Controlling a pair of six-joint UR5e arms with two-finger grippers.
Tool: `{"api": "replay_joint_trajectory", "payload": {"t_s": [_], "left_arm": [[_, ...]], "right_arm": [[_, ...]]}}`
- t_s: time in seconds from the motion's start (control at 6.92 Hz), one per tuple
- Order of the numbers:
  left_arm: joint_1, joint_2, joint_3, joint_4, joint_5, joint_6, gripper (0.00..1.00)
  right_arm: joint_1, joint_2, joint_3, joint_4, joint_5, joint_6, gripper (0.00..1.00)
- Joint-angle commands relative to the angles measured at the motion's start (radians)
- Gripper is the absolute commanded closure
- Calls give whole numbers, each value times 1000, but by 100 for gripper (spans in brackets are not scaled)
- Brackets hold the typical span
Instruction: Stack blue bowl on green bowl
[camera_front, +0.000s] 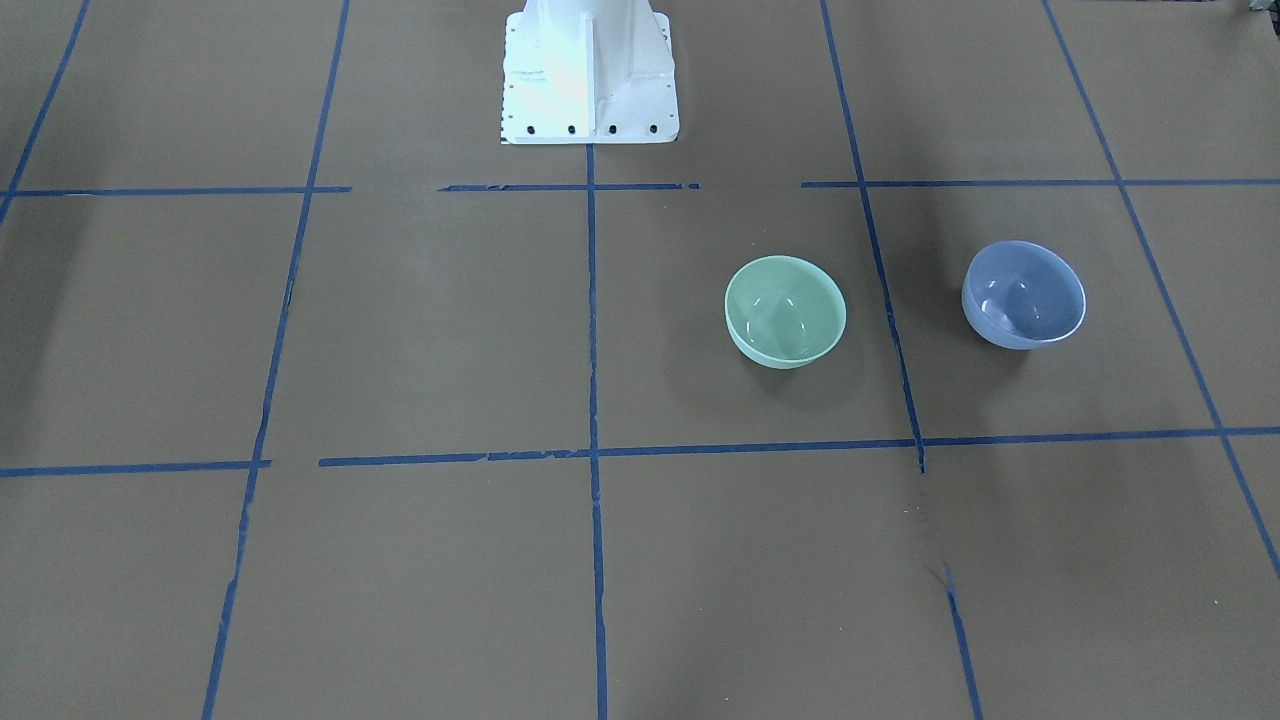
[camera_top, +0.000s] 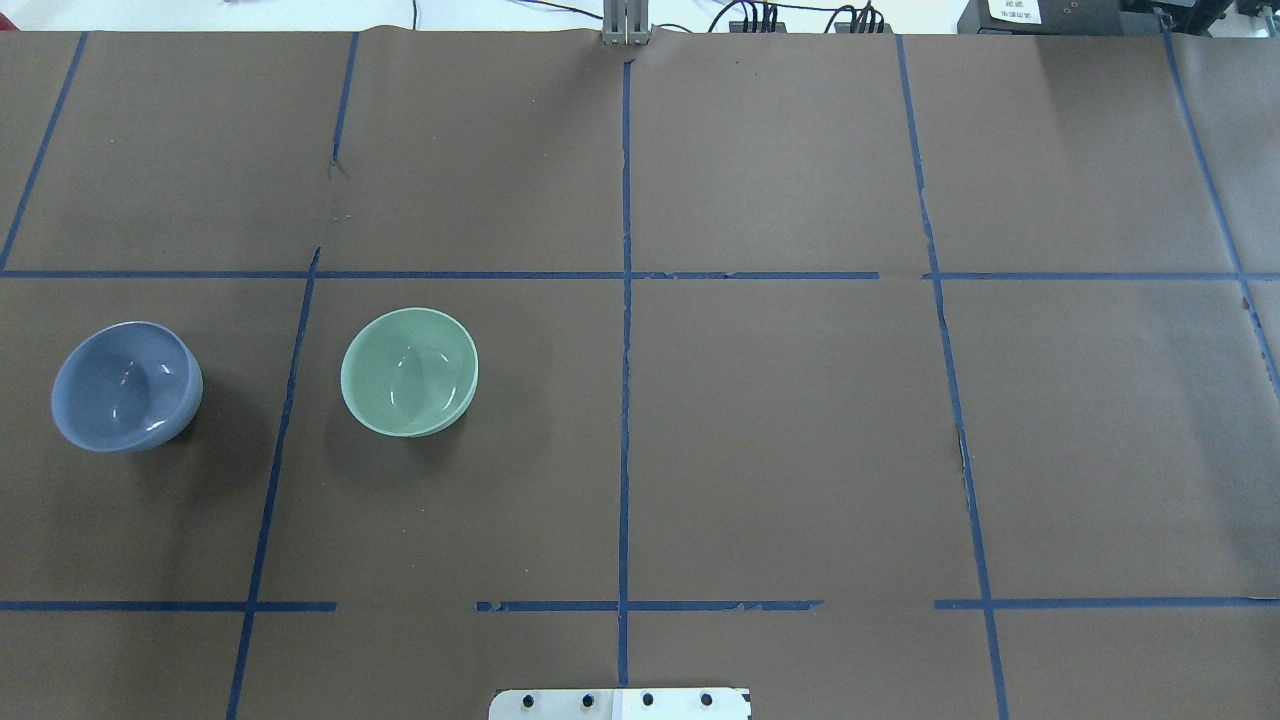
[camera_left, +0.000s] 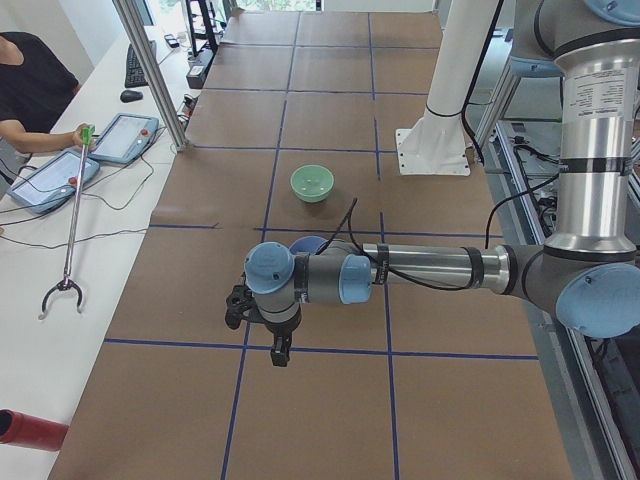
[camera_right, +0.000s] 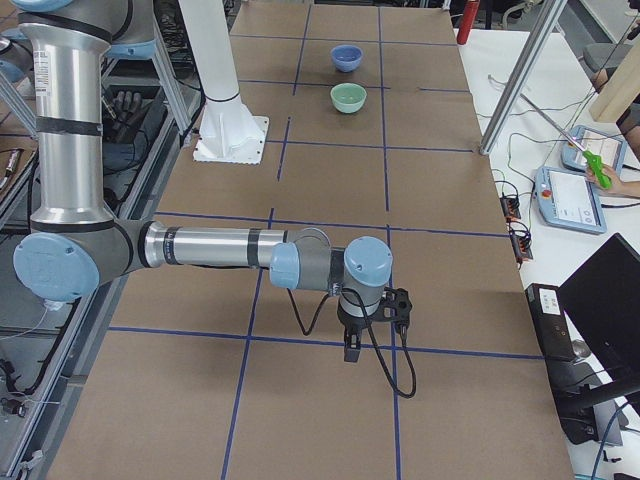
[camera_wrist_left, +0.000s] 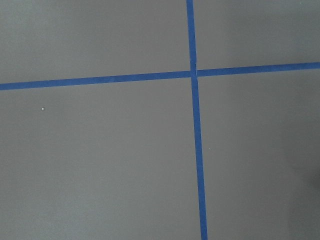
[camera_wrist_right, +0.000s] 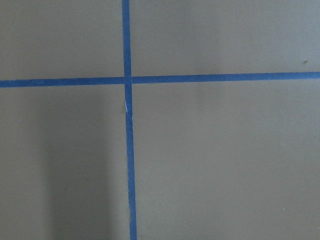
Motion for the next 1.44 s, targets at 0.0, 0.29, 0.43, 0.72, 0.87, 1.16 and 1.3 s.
{"api": "replay_joint_trajectory", "payload": {"t_s": [0.0, 0.29, 0.43, 0.72, 0.87, 1.16, 1.3], "left_arm": [[1, -4, 14, -4, 2, 6, 0], [1, -10, 5, -11, 0, 5, 0], [2, -12, -3, -48, 0, 3, 0], [2, -12, -3, -100, 0, -1, 0], [3, -14, -15, -110, 0, -3, 0], [26, -12, -32, -133, -8, -57, 0], [73, -8, -73, -134, -38, -213, 0]], "right_arm": [[-1, 0, 0, 0, 0, 0, 0], [-1, 0, 0, 0, 0, 0, 0], [-1, 0, 0, 0, 0, 0, 0], [1, 0, 0, 0, 0, 0, 0], [-1, 0, 0, 0, 0, 0, 0], [1, 0, 0, 0, 0, 0, 0], [-1, 0, 0, 0, 0, 0, 0]]}}
